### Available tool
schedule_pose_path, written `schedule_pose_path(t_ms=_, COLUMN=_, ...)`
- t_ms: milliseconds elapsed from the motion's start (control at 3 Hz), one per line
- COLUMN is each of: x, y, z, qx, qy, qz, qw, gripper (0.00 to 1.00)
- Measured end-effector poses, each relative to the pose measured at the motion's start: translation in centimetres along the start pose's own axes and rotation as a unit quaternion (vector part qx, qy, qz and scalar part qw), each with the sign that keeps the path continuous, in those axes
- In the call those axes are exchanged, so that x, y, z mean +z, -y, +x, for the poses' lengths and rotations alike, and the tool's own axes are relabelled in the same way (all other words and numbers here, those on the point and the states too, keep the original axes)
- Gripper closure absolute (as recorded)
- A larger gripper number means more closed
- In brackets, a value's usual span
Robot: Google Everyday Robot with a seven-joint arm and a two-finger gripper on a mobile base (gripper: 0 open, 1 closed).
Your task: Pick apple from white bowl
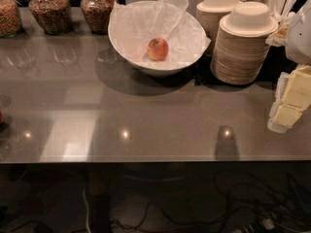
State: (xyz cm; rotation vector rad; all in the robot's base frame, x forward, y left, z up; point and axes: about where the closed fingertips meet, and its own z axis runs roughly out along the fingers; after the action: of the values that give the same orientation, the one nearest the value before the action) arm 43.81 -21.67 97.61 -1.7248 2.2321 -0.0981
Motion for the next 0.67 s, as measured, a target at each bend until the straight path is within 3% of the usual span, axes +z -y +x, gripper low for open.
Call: schedule_pose_path(t_ms=667, x=0.09, y=0.58, z=-0.61, qx=-0.003, qy=0.012, qz=0.013, qw=0.9998, gripper=0.00)
